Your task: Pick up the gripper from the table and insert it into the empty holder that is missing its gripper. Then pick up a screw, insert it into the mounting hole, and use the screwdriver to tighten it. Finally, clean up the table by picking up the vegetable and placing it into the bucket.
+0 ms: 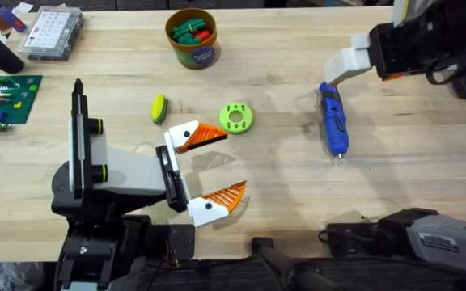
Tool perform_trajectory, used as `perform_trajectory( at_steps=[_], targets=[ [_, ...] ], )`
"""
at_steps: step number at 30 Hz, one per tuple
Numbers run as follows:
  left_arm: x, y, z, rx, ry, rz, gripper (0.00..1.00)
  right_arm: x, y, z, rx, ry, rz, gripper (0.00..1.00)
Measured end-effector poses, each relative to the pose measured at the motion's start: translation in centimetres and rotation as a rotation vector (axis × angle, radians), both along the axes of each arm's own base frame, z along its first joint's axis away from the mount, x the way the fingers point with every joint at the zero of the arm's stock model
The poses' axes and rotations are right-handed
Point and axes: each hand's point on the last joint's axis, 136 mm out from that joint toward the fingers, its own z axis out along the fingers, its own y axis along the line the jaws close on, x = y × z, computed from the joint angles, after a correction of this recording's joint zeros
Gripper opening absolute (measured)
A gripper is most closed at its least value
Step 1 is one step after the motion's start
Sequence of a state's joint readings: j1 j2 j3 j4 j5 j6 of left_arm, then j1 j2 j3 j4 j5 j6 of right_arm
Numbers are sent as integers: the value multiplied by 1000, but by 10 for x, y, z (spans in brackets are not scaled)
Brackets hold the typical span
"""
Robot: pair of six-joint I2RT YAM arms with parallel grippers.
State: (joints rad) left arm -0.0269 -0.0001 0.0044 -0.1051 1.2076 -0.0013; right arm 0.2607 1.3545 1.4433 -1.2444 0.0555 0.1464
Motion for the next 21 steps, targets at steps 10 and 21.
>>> perform_trajectory(
  at_steps=[10,21],
  targets=[
    [0,0,-2,1,15,0,986,0,4,0,17,1,21,987],
    [0,0,-2,1,16,0,986,-23,88,10,220,1,392,987]
  ],
)
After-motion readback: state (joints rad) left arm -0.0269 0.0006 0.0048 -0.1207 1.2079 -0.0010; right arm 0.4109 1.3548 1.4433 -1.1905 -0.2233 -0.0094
